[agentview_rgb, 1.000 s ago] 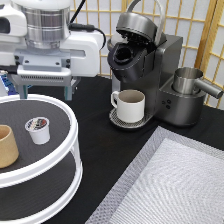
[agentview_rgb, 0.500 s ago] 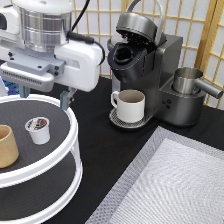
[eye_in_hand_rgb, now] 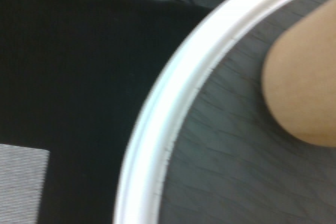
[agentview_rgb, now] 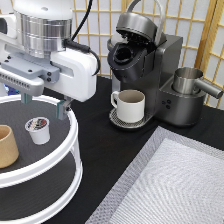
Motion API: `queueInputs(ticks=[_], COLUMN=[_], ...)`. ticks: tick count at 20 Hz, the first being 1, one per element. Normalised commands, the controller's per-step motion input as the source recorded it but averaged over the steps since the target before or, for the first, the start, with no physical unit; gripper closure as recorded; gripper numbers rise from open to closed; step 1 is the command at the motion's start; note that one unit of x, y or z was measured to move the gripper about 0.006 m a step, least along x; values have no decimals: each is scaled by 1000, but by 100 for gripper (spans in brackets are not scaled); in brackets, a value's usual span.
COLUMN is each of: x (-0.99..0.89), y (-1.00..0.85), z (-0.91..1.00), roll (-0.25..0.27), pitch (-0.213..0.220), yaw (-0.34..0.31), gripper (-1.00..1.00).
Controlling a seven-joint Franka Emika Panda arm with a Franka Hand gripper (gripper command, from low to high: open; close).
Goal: Make coffee
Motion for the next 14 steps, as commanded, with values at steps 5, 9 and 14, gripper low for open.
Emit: queueInputs(ticks=[5, 9, 14], x=[-925, -665, -186], y=[0, 0, -47], z=[-493, -264, -114], roll=[0, 0, 13], pitch=[-190, -124, -140], yaw=[0, -1, -1], gripper=[-100, -100, -100])
